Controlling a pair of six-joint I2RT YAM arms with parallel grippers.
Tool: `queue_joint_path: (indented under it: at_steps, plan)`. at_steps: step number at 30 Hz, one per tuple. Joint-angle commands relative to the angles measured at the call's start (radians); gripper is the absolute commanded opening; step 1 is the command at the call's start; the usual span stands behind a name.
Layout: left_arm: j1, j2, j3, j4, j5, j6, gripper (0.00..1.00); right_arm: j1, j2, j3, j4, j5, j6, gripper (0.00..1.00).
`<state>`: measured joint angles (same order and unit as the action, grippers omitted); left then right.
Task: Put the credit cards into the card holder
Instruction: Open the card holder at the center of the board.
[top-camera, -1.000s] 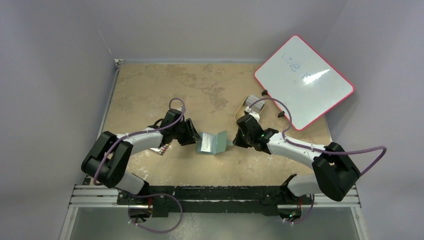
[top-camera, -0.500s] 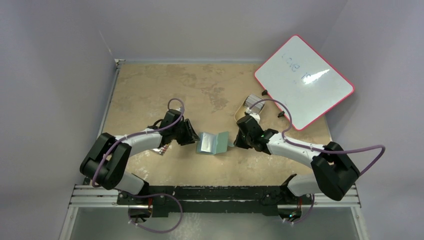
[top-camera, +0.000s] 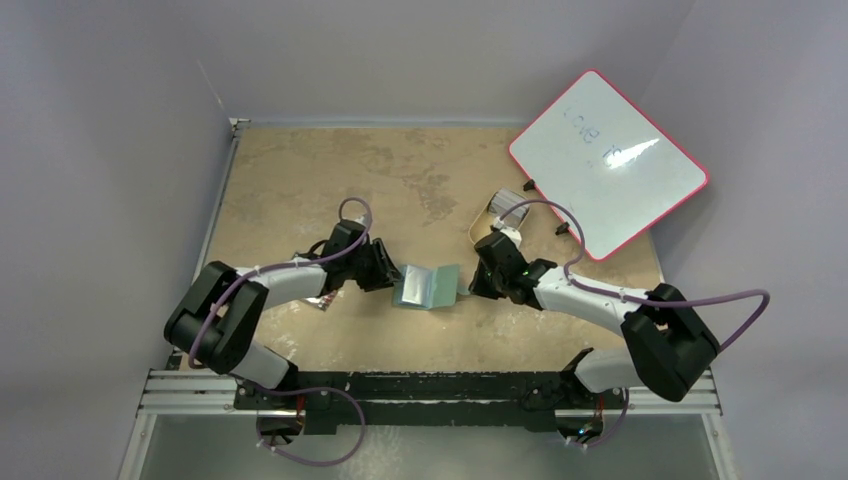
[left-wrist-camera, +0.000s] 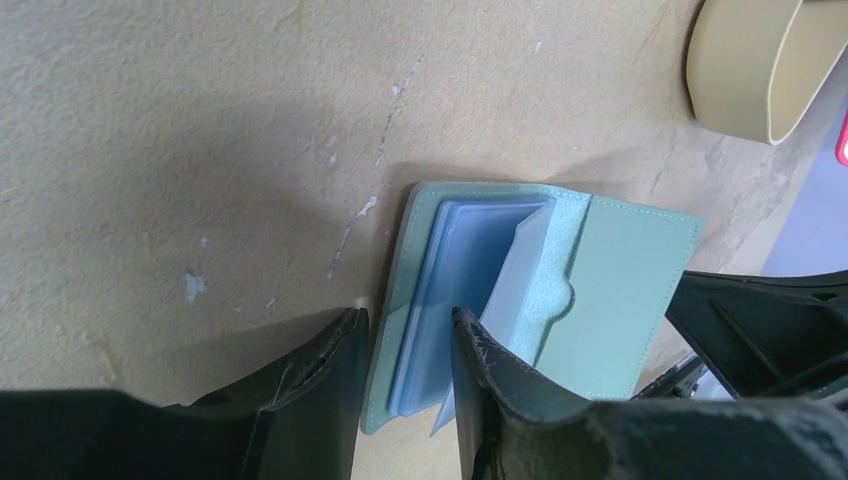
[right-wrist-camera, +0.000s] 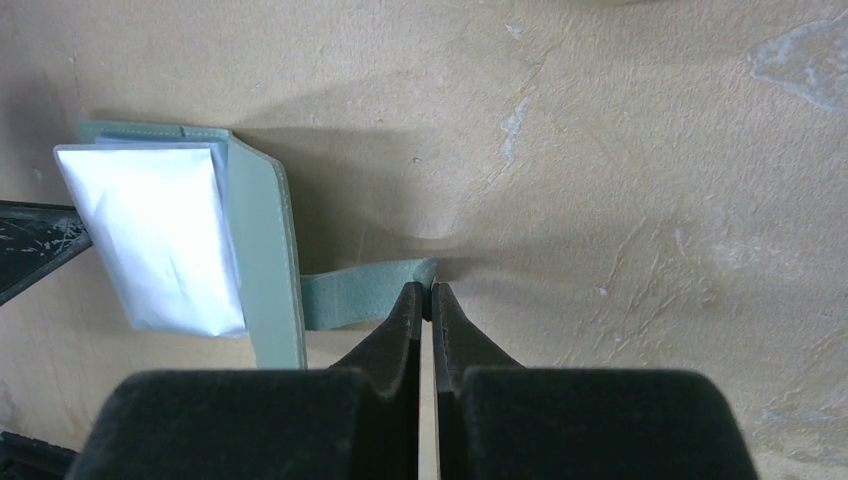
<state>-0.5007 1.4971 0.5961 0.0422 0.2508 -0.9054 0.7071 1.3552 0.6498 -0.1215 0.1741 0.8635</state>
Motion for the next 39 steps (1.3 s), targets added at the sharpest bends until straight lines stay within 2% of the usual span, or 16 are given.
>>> queue_joint_path:
  at_steps: [1,5,11,17,24,27,31,33,37,39]
  plan:
    - [-0.012,0.032,-0.012,0.097,0.053,-0.010,0.37,-0.005,0.009,-0.006,0.019,0.024,0.000,0.00]
    - [-0.020,0.047,-0.030,0.207,0.141,-0.053,0.38,-0.005,0.010,-0.003,0.025,0.016,-0.010,0.00]
    - [-0.037,0.021,-0.037,0.288,0.181,-0.090,0.38,-0.005,0.001,0.006,0.029,0.013,-0.019,0.00]
    - [-0.045,0.031,-0.084,0.493,0.242,-0.185,0.40,-0.004,0.007,0.007,0.040,0.004,-0.023,0.00]
    - [-0.081,0.051,-0.055,0.449,0.210,-0.147,0.40,-0.004,0.001,0.001,0.052,-0.006,-0.031,0.00]
    - [-0.092,0.052,-0.045,0.450,0.205,-0.142,0.32,-0.005,0.001,0.000,0.051,-0.008,-0.032,0.01]
    - [-0.097,0.029,-0.040,0.443,0.193,-0.149,0.11,-0.005,-0.007,0.022,0.021,-0.013,-0.035,0.12]
    - [-0.098,0.004,-0.039,0.426,0.182,-0.148,0.08,-0.005,-0.042,0.063,-0.029,-0.003,-0.036,0.20]
    - [-0.101,-0.051,-0.013,0.347,0.149,-0.119,0.09,-0.003,-0.158,0.133,-0.107,0.005,-0.053,0.36]
    - [-0.103,-0.067,0.001,0.305,0.134,-0.103,0.00,-0.003,-0.209,0.152,-0.106,-0.015,-0.059,0.40]
